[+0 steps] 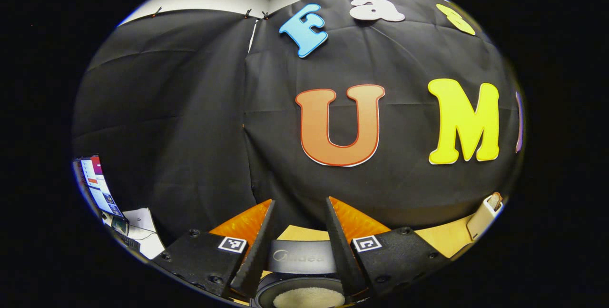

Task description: Close the left gripper, press the button to open the rice cooker; take a wooden spoon from the chopstick holder with the right hand, scoop a spoonful of rice and pour it into the rice cooker, then put the wooden spoon back into the chopstick holder.

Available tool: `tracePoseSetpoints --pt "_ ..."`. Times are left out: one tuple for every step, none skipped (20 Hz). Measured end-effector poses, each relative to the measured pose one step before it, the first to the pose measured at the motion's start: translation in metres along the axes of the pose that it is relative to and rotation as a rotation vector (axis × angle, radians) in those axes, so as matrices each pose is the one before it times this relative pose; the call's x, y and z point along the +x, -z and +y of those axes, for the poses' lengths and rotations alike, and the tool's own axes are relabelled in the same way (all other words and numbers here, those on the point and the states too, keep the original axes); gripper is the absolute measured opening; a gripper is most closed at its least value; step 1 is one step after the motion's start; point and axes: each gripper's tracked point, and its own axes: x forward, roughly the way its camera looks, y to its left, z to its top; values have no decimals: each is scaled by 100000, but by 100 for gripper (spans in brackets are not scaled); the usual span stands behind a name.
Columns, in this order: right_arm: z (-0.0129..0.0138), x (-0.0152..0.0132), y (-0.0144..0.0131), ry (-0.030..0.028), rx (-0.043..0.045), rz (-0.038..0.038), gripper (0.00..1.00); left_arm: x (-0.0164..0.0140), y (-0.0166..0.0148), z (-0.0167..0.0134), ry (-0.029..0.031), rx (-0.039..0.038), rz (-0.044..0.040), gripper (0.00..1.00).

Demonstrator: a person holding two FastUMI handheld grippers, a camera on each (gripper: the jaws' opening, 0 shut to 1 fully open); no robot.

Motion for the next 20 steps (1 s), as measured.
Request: tracePoseSetpoints --pt "178 -290 -145 -95 230 -238 96 -855 295 44 59 367 -188 66" --pt "56 -329 -90 -49 173 -55 95 -675 365 43 188 -510 -124 66" --pt "201 -304 -55 -100 -30 118 95 -866 361 64 400 -352 -46 66" --pt "180 -383 -105 41 -13 -9 96 -849 394 7 622 -354 -229 66" --pt "192 -383 -134 31 88 -82 96 -785 655 -120 646 -7 -5 66" --pt "197 -569 -55 -81 84 -16 95 -842 511 -56 748 532 25 66" --pt "216 -534 -221 10 206 -364 95 -872 642 -95 1193 1213 721 66" --pt "238 -425 -341 192 642 -621 95 -745 829 -66 1322 987 1295 66" --pt "251 -426 -220 601 1091 -109 95 -681 809 -195 1439 928 1915 58" --pt "496 -474 -58 -304 762 -295 95 -703 838 114 698 360 2331 66" --pt "611 -399 -79 -995 529 -96 96 -557 657 97 -361 -1118 1017 66" --pt "613 -385 -91 -1093 197 -97 95 -503 823 -77 164 -1764 1316 68" --pt "501 -306 -165 -836 33 -349 95 -402 716 -126 61 -1210 1357 68" --pt "466 -360 -117 -830 -552 -147 95 -432 785 -71 98 141 1959 69" --pt "316 -149 -81 -507 -1001 -132 95 -371 768 -31 98 786 1957 69" --pt "174 -217 -91 -120 -911 -269 95 -261 641 -210 556 473 1481 68" --pt "155 -144 -95 -78 -719 -294 95 -186 576 -173 624 249 1196 68" --pt "139 -25 -20 -313 -366 -261 96 116 464 -118 602 -373 413 67" --pt "37 -57 22 -175 126 60 96 49 459 -108 709 -587 1201 67" --pt "116 8 141 -249 186 223 95 -35 570 -149 397 -962 1739 67"
